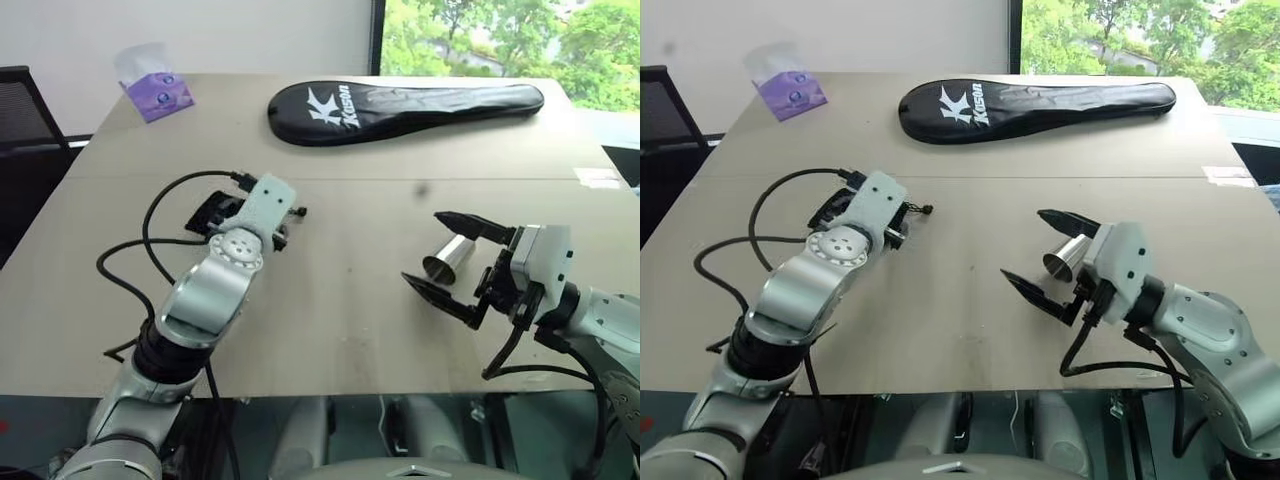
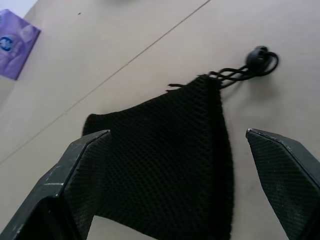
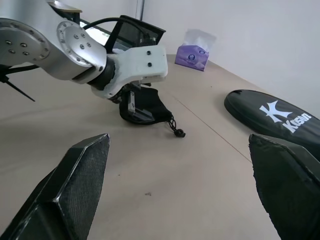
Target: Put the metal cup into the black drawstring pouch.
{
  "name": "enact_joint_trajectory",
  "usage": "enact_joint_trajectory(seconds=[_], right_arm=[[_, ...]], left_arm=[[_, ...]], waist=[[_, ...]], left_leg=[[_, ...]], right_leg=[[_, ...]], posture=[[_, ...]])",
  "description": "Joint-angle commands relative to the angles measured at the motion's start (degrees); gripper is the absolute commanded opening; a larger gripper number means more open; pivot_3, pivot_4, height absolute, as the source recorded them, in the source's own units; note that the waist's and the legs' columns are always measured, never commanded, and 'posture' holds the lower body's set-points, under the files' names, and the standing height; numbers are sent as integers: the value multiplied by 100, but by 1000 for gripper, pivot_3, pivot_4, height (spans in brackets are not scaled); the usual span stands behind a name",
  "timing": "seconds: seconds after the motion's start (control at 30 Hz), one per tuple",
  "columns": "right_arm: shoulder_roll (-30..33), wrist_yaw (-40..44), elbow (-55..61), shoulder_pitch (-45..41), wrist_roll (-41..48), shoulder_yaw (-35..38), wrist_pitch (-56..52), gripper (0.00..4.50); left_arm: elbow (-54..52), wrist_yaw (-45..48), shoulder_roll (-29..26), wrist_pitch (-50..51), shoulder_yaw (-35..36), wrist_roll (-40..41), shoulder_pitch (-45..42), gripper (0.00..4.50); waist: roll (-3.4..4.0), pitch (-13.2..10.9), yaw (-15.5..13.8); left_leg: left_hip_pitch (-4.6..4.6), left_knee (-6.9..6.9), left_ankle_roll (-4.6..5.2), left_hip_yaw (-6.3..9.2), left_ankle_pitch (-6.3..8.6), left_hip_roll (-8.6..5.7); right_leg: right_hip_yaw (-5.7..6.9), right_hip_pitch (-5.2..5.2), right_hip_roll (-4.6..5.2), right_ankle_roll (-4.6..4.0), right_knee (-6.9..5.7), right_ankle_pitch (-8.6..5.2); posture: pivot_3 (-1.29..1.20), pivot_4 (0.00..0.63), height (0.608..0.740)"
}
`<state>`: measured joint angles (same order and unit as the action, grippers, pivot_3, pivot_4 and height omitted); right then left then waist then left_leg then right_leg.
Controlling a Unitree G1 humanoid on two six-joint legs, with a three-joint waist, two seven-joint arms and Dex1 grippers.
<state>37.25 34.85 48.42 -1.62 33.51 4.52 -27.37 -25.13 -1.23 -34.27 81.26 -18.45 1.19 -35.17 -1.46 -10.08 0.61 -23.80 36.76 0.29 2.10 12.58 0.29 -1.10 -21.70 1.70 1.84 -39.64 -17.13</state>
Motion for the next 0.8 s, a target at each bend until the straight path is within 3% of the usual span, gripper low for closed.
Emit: enact_joint_trajectory(seconds=[0.03,0.37,0.47,0.57,0.6,0.63,0.73,0.8], right_arm=[[-7,-29,195,66,-48,41,134,4500],[-53,-63,222,194,-71,19,153,4500],[-58,-64,211,192,-83,23,148,4500],[-69,-75,171,183,-137,13,153,4500],[-73,-75,166,187,-152,12,157,4500],[-76,-73,166,190,-162,12,159,4500],[-124,-175,119,166,-307,-47,148,4500],[-154,-352,83,143,-531,-93,98,4500]], left_arm=[[87,-56,-121,215,-166,-309,-167,4482],[289,-11,-230,196,-328,-623,-100,4482],[436,42,-192,91,-350,-668,-123,3635],[642,105,-156,-93,-334,-698,-107,2217],[683,117,-151,-125,-332,-721,-100,2014],[707,128,-146,-140,-330,-739,-96,1478],[911,164,-135,-323,-291,-776,-123,413],[998,217,-93,-474,-181,-754,-99,54]], waist=[[0,0,10],[0,0,-2],[-1,0,-2],[-1,0,-1],[-1,0,3],[-1,0,5],[-1,-1,2],[-1,0,0]], left_leg=[[0,0,0,0,0,0],[0,2,0,-2,0,-1],[0,3,0,-1,0,-1],[0,3,0,-1,0,-1],[-1,3,0,-1,0,-1],[0,3,0,-2,0,-1],[0,3,0,-1,0,-1],[0,3,0,-1,0,-1]], right_leg=[[0,0,0,0,0,0],[-9,-3,9,-1,-6,0],[-7,-3,10,-1,-6,0],[-8,-3,11,-1,-7,0],[-8,-3,11,-1,-7,0],[-9,-3,12,-1,-7,0],[-8,-3,14,-1,-8,0],[-8,-3,15,-1,-8,0]], posture=[[0,150,740],[0,150,740],[0,150,740],[0,150,740],[0,150,740],[0,150,740],[0,150,740],[0,150,740]])
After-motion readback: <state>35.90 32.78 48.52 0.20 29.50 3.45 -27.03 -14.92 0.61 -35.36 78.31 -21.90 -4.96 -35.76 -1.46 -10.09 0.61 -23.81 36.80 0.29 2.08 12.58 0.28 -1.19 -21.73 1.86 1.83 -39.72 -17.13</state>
